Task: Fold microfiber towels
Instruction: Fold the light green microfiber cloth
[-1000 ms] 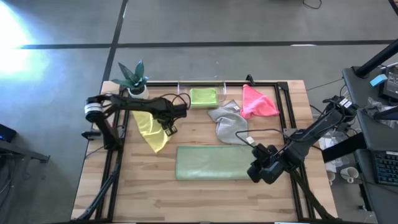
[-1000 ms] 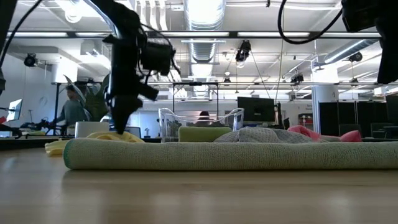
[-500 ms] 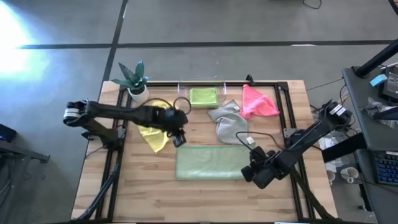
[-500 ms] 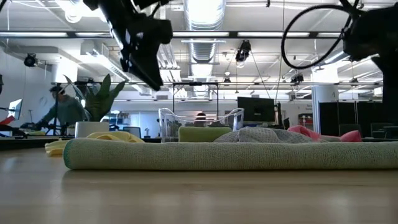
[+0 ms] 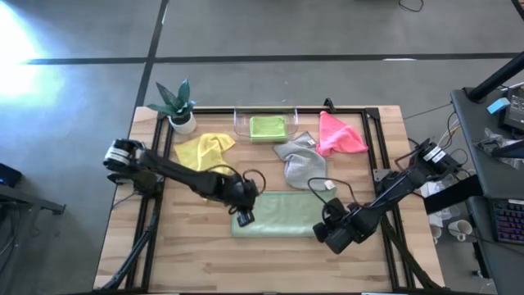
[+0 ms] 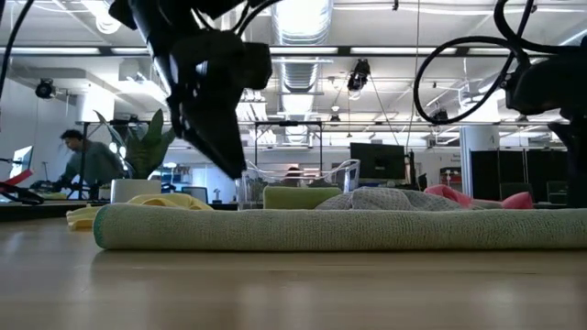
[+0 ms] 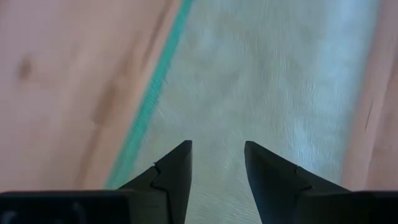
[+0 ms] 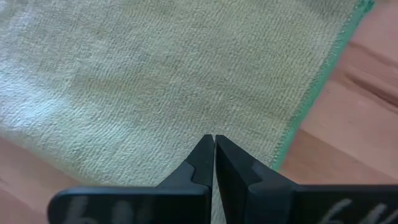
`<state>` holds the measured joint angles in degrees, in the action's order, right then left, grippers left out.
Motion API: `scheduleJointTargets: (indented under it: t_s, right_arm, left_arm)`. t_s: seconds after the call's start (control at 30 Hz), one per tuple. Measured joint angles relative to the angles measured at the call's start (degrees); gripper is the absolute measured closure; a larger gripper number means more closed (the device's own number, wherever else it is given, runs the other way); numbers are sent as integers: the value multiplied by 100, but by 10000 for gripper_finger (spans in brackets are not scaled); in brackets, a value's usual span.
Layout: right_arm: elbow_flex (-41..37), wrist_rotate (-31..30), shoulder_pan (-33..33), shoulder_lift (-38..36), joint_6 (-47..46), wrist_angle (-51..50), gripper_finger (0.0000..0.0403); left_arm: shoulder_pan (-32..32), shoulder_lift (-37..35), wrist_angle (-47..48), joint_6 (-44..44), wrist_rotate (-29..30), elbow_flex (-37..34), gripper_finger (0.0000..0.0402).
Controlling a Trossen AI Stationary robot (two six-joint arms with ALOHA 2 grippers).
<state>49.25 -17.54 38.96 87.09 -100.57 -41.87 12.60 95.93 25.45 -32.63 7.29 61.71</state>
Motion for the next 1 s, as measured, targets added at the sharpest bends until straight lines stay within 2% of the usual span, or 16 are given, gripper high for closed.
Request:
scheduleJointTargets:
  t_s: [0.27,0.43,0.57,0.73,0.9,1.0]
  right_arm:
    - [9,196,0,211,63,589,394]
    - [72,604,-2,465,48,1059,394]
    - [336,817,12,708,120,1356,394]
    - [886,942,10,1070,463,1423,394]
    - [1451,953,-73,1531,722,1415,394]
    - [1809,1051,-170,1816,1008,1420,394]
  left_arm:
    - [190,695,-102,-712,-93,-2,269]
    - [156,886,-90,-692,-74,20,269]
    - [32,902,-66,-149,183,24,269]
    - [-245,902,-38,998,845,13,269]
    - [-746,902,-44,1983,1269,13,269]
    - [-1114,902,-75,2407,1316,13,269]
